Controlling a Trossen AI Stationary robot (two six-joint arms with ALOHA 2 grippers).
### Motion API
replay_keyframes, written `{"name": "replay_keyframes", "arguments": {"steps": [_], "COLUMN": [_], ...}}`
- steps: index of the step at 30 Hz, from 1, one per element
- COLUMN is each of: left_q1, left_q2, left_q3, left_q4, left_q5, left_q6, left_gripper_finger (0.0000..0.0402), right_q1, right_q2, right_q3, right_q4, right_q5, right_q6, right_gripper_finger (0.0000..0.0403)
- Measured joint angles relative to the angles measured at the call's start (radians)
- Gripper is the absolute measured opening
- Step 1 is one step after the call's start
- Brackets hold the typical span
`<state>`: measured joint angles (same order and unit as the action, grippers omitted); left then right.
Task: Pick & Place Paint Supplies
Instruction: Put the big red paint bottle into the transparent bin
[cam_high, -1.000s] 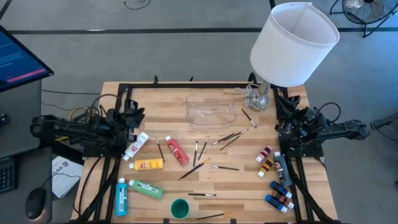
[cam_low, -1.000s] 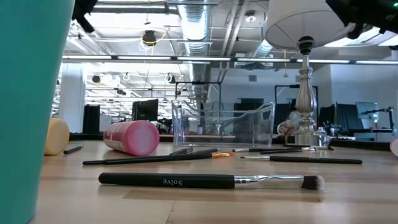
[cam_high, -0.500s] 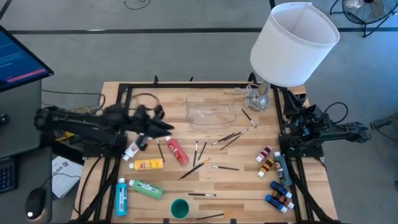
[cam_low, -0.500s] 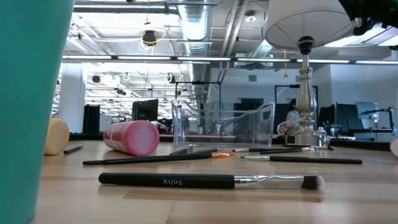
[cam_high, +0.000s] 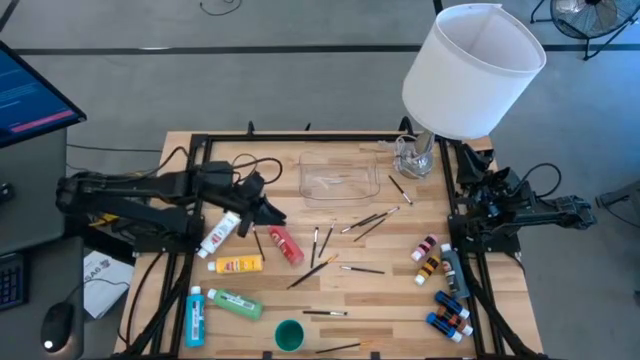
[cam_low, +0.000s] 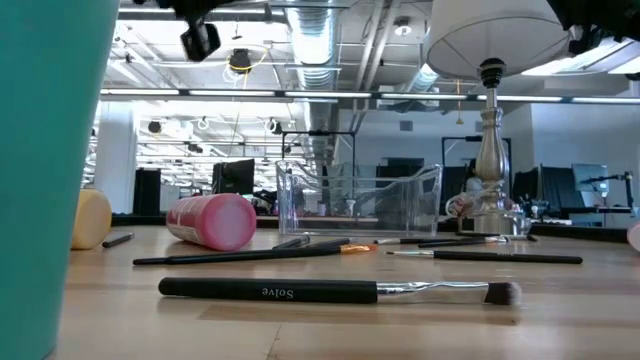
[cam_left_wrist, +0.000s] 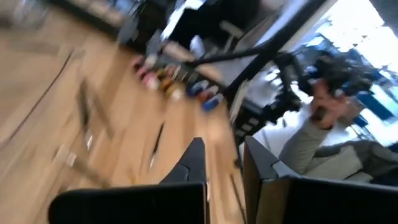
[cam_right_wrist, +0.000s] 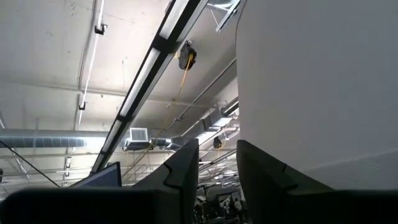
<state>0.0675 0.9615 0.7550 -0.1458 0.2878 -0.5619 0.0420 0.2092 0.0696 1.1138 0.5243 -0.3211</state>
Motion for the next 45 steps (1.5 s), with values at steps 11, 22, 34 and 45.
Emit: {"name": "replay_keyframes", "arguments": {"steps": [11,22,34,45], "left_q1": [0.035,0.065,0.034,-0.002], "left_q2": [0.154,0.282,0.251,0.256], "left_q3": [-0.002,-0.002,-0.019,-0.130], "left_q4": [-0.353,-0.351,-0.325,-0.061], "left_q5": [0.025,0.159,-0.254,-0.439], "left_q6": [-0.458,-0.520,0.345,0.583], "left_gripper_finger": [0.0008,0.0008,0.0008,0.0071], "right_q1": [0.000,0.001,0.001,0.001], "right_q2": [0.000,0.000,0.000,0.000], "right_q3": [0.000,0.000,0.000,0.000], "right_q4": [-0.030,-0.081,-0.118,-0.140], "right_q5": [0.000,0.001,0.001,0.001], "right_q6": [0.044,0.086,0.086,0.086], "right_gripper_finger": [0.0102,0.0102,0.0102,0.0102]}}
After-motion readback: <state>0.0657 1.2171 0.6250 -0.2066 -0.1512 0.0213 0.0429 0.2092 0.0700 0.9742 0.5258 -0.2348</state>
